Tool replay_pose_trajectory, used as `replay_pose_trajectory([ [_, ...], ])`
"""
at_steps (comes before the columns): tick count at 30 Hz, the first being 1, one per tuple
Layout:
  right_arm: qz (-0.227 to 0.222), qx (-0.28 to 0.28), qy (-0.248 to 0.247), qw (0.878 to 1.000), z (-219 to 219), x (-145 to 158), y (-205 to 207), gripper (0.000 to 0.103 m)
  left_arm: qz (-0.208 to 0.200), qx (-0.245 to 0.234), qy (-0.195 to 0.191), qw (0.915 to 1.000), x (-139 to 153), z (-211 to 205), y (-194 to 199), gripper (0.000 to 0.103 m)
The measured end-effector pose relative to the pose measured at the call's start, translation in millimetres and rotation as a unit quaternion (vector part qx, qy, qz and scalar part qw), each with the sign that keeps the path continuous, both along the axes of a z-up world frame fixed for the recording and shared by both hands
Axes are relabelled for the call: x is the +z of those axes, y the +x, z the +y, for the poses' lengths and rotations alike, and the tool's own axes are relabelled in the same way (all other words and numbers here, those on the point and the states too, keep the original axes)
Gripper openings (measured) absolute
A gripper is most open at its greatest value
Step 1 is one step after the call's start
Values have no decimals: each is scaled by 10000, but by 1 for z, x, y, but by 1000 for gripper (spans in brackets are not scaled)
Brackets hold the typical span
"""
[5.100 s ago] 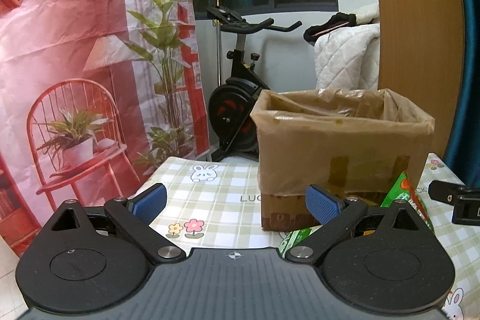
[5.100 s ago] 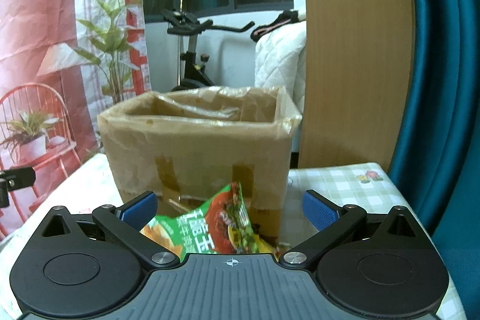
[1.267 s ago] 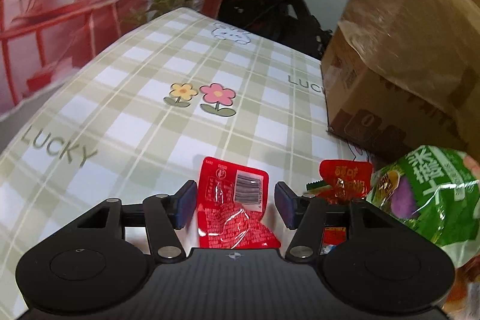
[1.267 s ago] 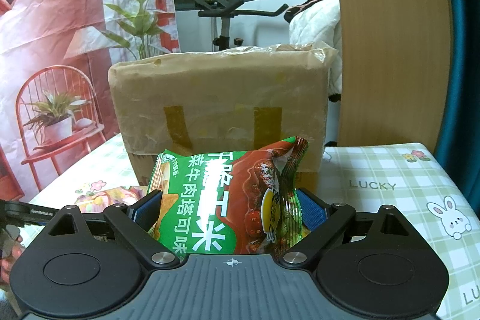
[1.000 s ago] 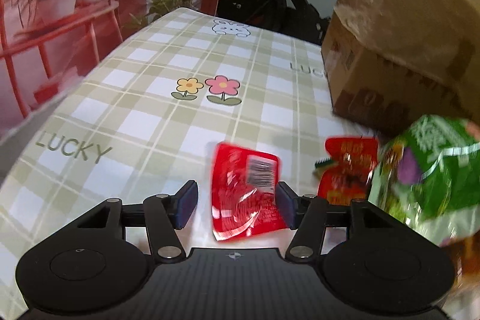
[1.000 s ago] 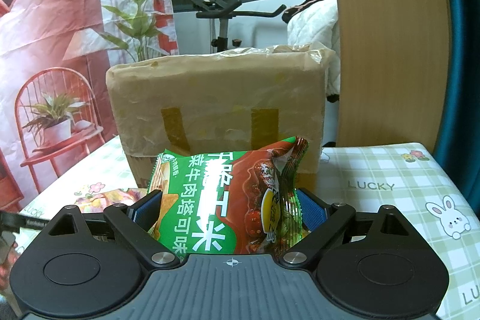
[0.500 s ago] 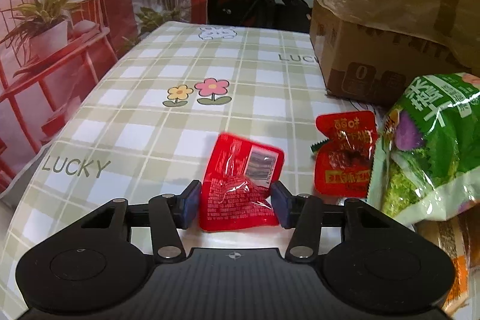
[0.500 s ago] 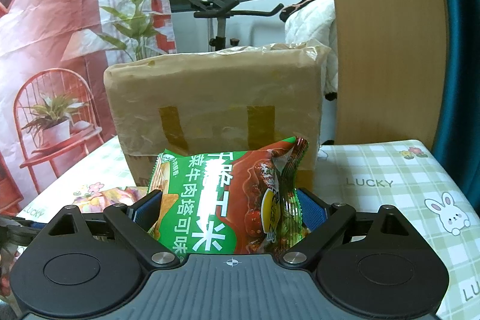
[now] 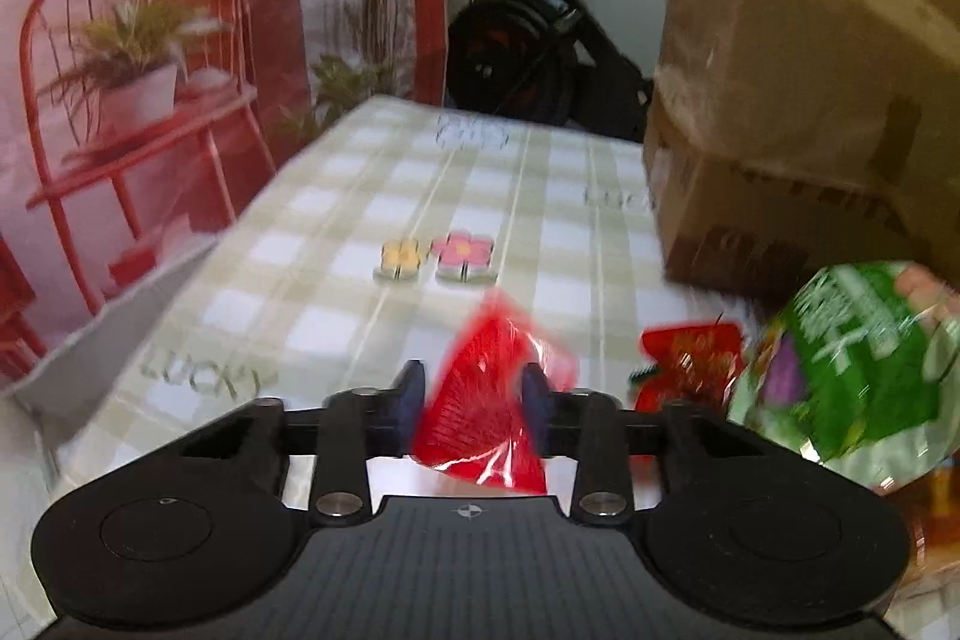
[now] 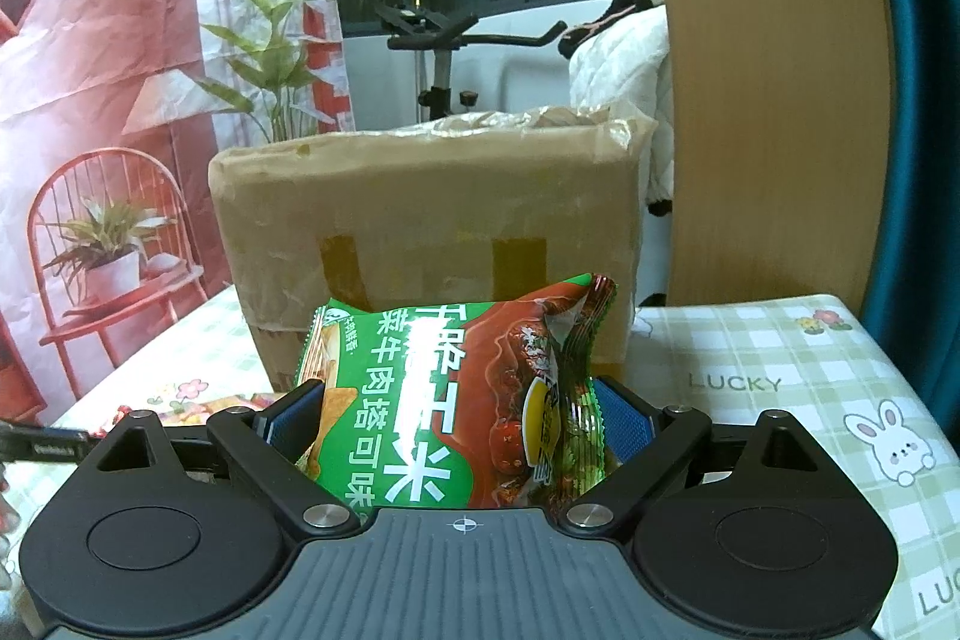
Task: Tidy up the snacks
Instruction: 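Close the left tool on the red sachet and lift it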
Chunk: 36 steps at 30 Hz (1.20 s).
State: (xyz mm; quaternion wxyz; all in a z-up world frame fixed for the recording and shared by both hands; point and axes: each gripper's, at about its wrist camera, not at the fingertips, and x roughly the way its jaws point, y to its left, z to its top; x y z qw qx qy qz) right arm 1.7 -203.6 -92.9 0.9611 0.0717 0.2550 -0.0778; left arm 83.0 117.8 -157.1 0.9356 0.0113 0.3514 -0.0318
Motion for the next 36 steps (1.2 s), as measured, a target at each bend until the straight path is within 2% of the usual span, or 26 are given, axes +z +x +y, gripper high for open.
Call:
replay_pose_trajectory([
  [3, -63, 28, -49, 10000, 0, 5, 2, 91, -111, -123, -37, 9999, 16, -5, 3, 10],
  [6, -139, 46, -68, 9999, 0, 11, 2, 91, -37, -151, 82, 9998, 15, -11, 8, 11],
  [10, -171, 76, -105, 9998, 0, 14, -1, 91, 369, -98, -504, 9980, -2, 7, 10, 13],
  [11, -160, 76, -111, 9998, 0, 14, -2, 91, 484, -53, -593, 9971, -7, 11, 10, 16],
  [14, -135, 39, -75, 9999, -4, 11, -3, 91, 749, -74, -748, 9944, -22, 15, 3, 39],
  [15, -131, 26, -57, 9999, -4, 11, -3, 91, 814, -70, -760, 9938, -27, 14, 1, 44],
  [18, -114, 44, -41, 9999, -2, 8, -1, 91, 966, 0, -859, 9916, -38, 13, 1, 47],
  [20, -94, 83, -54, 9999, 0, 8, 0, 91, 861, 24, -798, 9931, -37, 10, 1, 53],
  [24, -77, 97, -74, 9999, 0, 9, 2, 91, 701, -64, -585, 9958, -41, -1, 6, 57],
  [27, -78, 62, -54, 9999, -3, 9, 1, 91, 605, -121, -378, 9974, -42, -10, 2, 59],
  [34, -63, 73, -37, 9999, -1, 9, 3, 91, 576, -58, -303, 9979, -42, -16, 3, 61],
  [35, -68, 86, -38, 9999, 0, 9, 3, 91, 560, -72, -300, 9980, -42, -15, 2, 56],
  [36, -75, 98, -40, 9999, 1, 9, 3, 91, 540, -124, -355, 9978, -42, -14, 1, 44],
])
